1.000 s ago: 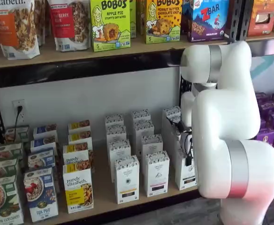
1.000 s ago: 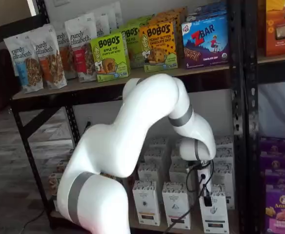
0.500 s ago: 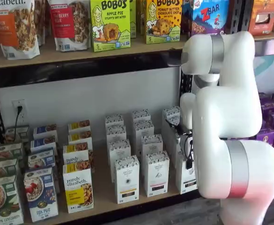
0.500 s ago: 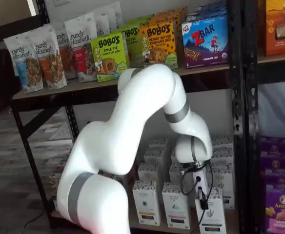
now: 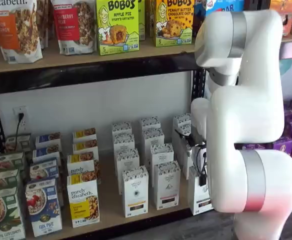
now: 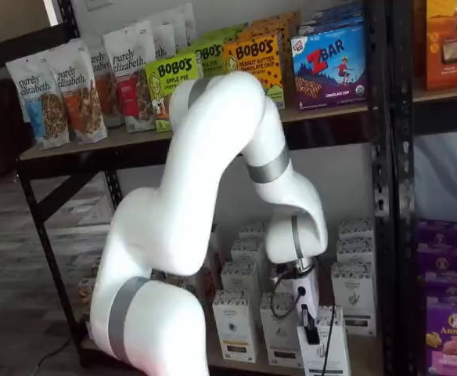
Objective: Pick up the white box with a green strip in the middle, on the bottom shelf, the sixth box from the left
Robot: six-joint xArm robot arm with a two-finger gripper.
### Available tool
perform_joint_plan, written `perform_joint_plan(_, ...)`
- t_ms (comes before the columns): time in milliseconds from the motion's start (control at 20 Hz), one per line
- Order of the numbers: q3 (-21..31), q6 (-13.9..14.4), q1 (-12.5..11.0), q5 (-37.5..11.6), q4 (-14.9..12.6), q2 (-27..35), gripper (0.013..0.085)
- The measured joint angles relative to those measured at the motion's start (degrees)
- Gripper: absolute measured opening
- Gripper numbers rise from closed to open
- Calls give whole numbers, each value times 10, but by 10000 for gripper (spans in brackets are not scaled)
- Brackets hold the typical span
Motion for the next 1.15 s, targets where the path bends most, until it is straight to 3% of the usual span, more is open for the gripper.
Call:
perform_joint_plan(350,142,14,11,-13,-1,-130,530)
perform_joint_plan(550,224,-17,30,-1,48,-228,530)
perform_joint_plan(750,287,-24,51,30,76,-322,530)
perform_joint_plan(1150,371,5,92,111,81,-484,530)
